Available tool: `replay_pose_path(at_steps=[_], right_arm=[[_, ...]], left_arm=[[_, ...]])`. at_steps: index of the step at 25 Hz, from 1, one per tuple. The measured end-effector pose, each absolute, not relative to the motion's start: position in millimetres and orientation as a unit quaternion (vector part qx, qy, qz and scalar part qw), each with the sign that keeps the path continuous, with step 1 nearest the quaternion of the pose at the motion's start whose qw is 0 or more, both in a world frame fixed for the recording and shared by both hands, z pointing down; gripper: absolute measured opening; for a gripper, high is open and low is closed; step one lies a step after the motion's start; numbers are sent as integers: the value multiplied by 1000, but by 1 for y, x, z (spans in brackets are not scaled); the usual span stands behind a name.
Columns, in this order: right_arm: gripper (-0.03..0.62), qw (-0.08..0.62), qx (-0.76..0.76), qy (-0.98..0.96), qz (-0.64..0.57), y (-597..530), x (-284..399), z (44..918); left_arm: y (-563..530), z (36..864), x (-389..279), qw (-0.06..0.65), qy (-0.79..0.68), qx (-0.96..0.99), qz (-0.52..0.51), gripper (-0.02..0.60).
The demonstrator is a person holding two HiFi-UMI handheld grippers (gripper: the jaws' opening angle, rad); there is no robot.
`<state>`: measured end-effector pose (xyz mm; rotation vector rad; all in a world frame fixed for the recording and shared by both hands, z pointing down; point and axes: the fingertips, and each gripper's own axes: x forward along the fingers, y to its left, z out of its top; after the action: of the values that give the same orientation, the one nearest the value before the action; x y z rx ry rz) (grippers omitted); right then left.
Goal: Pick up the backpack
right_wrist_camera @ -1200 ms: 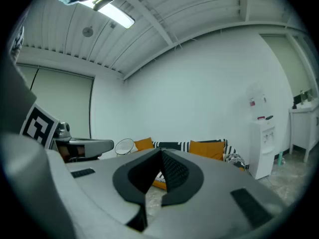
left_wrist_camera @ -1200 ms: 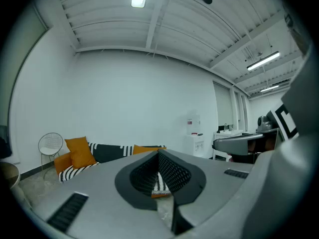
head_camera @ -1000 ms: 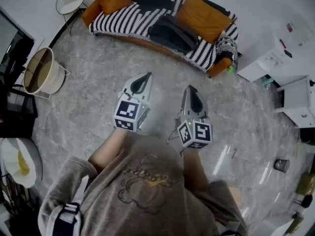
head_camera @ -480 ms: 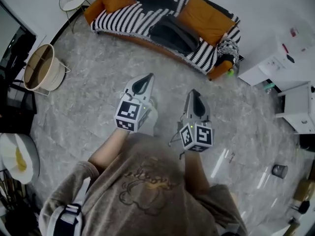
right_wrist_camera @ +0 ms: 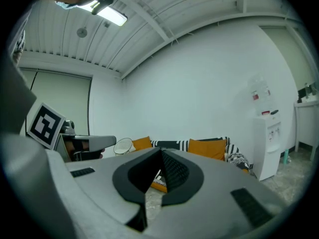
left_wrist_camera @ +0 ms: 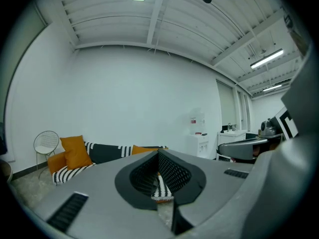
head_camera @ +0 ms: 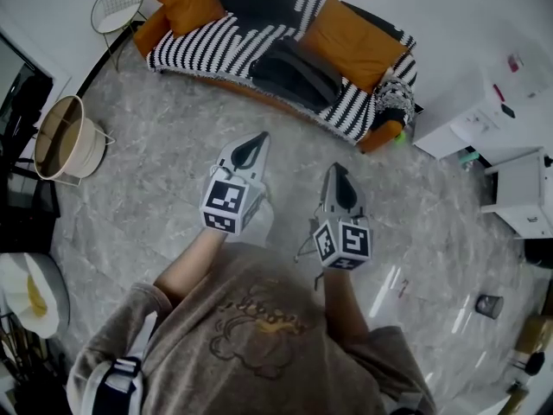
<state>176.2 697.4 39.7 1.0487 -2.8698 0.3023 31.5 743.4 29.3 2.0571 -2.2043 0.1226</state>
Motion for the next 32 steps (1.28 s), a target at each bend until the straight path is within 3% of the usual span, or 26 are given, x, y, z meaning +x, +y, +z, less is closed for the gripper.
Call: replay_pose_path(at_steps=[32], right_arm=[[0, 48, 406, -904, 123, 425, 47, 44]], left_arm=[[453, 45, -97, 89, -672, 732, 70, 0]])
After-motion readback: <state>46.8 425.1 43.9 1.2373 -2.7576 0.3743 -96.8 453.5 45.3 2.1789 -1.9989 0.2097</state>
